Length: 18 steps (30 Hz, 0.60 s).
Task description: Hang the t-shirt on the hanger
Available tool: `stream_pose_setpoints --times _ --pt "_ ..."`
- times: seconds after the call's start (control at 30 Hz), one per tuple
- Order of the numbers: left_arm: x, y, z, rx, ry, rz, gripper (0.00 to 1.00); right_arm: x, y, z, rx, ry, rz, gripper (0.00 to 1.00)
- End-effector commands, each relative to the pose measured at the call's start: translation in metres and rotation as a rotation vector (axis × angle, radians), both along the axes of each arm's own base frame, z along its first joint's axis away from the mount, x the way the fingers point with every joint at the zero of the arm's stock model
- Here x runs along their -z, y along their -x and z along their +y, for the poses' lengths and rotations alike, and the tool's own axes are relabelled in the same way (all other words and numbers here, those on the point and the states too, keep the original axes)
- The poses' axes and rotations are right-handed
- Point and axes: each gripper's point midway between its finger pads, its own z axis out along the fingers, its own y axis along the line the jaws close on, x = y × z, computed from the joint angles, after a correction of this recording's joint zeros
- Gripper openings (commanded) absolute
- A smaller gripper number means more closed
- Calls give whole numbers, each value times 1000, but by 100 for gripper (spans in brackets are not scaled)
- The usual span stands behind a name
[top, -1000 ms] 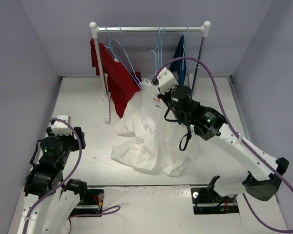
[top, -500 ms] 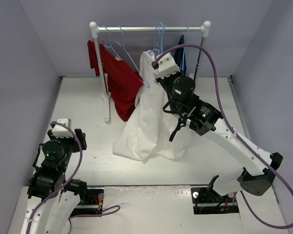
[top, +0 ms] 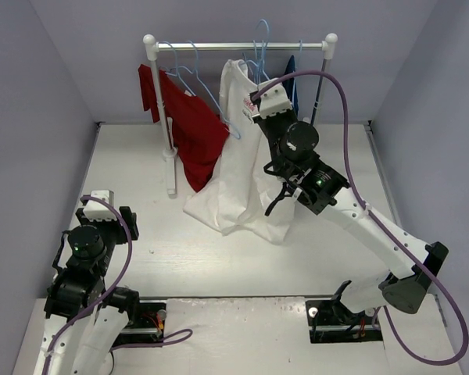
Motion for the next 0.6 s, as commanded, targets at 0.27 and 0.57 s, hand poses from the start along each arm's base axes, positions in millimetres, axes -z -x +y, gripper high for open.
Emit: stream_pose_setpoints --times 0.27,0.57 --pt "-20 -9 0 -6 5 -78 63 7 -33 -4 -49 -210 -64 0" --pt "-21 -8 1 -12 4 -84 63 2 -60 22 -127 -212 -68 0"
